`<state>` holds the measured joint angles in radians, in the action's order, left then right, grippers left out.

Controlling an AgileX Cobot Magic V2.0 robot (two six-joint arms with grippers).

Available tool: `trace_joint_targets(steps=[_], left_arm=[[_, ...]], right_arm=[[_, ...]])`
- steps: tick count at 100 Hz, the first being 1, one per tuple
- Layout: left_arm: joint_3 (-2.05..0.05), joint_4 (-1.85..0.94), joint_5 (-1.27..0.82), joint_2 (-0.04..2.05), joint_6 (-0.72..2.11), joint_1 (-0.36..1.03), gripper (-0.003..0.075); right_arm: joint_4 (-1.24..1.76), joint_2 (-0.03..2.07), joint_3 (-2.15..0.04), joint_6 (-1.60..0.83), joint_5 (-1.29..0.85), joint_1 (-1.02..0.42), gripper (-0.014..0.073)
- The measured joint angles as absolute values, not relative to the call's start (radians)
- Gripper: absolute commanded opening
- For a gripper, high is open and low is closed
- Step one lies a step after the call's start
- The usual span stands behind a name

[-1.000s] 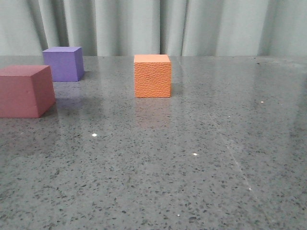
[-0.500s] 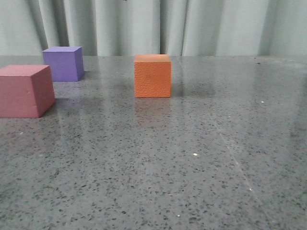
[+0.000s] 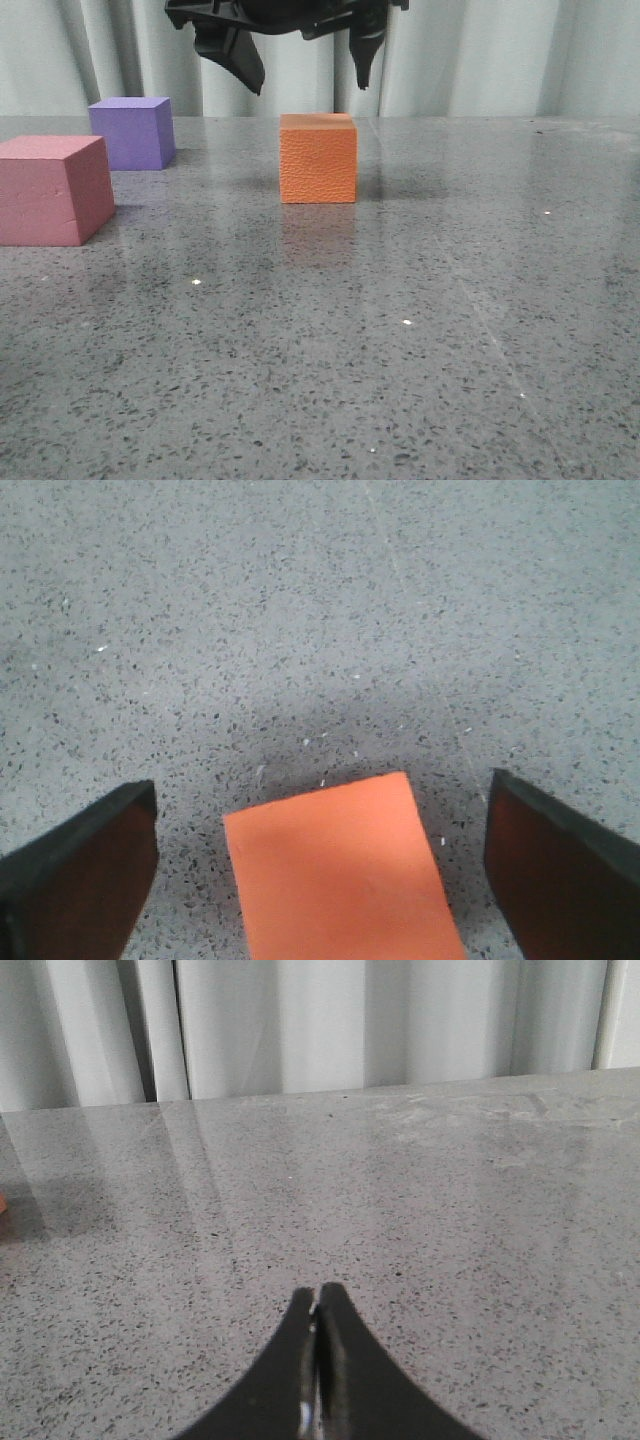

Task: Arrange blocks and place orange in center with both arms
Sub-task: 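Lower the open left gripper over the orange cube and close it, then lift the orange cube and carry it toward the purple cube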

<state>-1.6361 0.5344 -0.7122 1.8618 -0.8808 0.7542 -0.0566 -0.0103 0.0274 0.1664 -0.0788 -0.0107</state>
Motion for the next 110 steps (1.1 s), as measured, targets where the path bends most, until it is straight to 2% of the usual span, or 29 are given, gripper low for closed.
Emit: trace_joint_targets(steps=[63, 73, 85, 92, 110], left_arm=[[-1.637, 0.496, -0.721, 1.958, -0.914, 0.763, 0.0603], [-1.637, 0.494, -0.721, 1.962, -0.915, 0.764, 0.0510], [-1.637, 0.494, -0.721, 1.964, -0.915, 0.764, 0.0290], [-1.637, 0.494, -0.721, 1.964, -0.915, 0.764, 0.0198], [-1.638, 0.519, -0.725, 1.959, -0.913, 0.790, 0.0183]], right_arm=[[-0.057, -0.010, 0.027, 0.166, -0.079, -0.011, -0.0067], [-0.057, -0.010, 0.027, 0.166, -0.079, -0.011, -0.0067], [-0.057, -0.010, 0.027, 0.166, -0.079, -0.011, -0.0067], [-0.057, -0.010, 0.027, 0.166, -0.079, -0.011, -0.0067], [-0.057, -0.010, 0.027, 0.165, -0.079, -0.011, -0.0067]])
